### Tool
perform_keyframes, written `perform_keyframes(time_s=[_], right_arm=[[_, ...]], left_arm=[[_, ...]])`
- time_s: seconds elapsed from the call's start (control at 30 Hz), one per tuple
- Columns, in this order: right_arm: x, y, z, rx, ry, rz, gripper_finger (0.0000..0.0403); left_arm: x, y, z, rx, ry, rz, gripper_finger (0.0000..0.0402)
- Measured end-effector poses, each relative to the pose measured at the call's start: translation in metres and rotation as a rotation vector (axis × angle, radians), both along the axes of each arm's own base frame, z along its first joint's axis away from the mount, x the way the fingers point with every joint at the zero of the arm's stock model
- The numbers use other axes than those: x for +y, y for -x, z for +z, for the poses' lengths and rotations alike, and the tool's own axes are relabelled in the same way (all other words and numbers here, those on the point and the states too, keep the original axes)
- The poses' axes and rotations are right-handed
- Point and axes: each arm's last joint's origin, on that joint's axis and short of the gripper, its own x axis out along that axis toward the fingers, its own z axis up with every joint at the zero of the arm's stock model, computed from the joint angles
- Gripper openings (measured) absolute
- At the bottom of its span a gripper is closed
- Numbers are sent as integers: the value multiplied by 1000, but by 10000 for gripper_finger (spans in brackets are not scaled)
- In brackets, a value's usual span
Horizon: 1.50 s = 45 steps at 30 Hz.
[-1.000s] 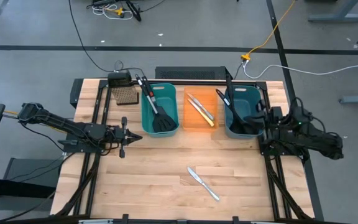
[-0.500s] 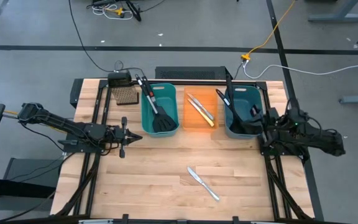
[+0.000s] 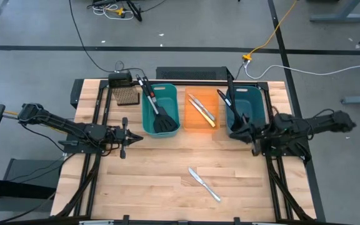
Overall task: Pick & Place Kitchen Items
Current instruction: Put the silver knife into the orange container
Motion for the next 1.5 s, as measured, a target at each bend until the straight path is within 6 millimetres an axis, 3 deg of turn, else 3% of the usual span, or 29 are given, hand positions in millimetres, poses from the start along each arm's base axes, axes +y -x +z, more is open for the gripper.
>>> perform_keyframes(time_s=[0.33,0.7,0.93,1.2,1.5], right_arm=[[51,-39,7,192,93,18,4],[145,-93,15,478,167,-58,4],[196,-127,14,690,113,-173,23],[228,-151,-5,1006,-58,-203,89],[239,-157,-48,1210,-117,-305,196]], left_arm=[[0,0,0,-1,18,2,14],[0,0,0,-2,20,2,14],[0,0,0,-2,19,2,14],[0,0,0,-2,9,1,14],[0,0,0,-1,7,1,14]])
